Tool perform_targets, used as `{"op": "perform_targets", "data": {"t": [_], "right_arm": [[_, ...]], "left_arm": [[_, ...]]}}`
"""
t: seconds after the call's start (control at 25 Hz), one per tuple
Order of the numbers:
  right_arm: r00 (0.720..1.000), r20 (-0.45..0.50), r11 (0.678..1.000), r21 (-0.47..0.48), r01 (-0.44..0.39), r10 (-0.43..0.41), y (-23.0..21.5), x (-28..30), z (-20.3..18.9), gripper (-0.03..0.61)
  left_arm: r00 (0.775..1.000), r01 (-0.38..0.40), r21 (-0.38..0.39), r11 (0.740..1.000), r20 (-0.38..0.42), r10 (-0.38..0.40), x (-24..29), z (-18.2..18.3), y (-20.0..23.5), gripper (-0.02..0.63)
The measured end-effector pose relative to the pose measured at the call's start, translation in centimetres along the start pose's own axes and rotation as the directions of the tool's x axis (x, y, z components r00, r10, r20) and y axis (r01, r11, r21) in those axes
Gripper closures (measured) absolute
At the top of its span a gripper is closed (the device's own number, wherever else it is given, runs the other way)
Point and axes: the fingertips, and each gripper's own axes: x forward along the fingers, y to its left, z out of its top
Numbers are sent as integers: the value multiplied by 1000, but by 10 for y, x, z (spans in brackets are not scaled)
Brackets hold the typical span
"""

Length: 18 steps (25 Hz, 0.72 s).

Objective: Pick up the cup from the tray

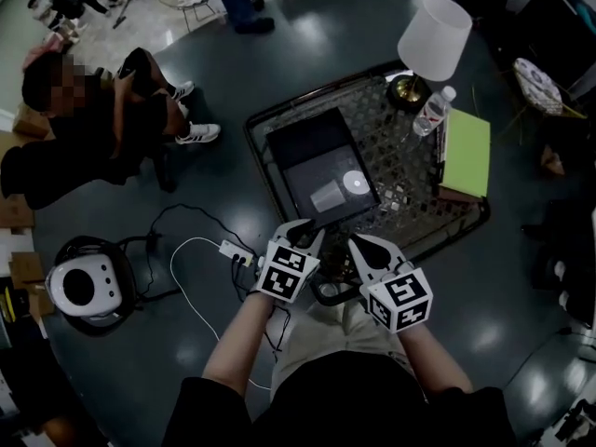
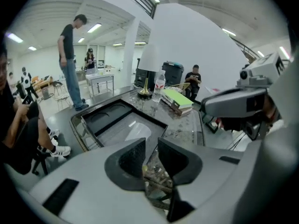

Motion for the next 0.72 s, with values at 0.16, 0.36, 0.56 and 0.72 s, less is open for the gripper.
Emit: {"op": "perform_targets", "data": {"t": [0.16, 0.36, 0.56, 0.72], "right_arm": [[1000, -18, 1000, 7, -5, 5, -9, 9, -1, 568], [999, -43, 1000, 3, -4, 4, -21, 24, -1, 568], [999, -51, 1000, 10, 0, 0, -30, 33, -1, 568], [998, -58, 1000, 20, 5, -4, -36, 35, -3, 568]], "left_arm": [[997, 26, 151, 988, -76, -15, 22, 4, 10, 490], [977, 102, 297, 949, -211, -39, 52, 0, 18, 423], [942, 173, 416, 893, -335, -26, 81, -6, 27, 369], [913, 231, 459, 858, -406, -29, 99, -7, 29, 341]]}}
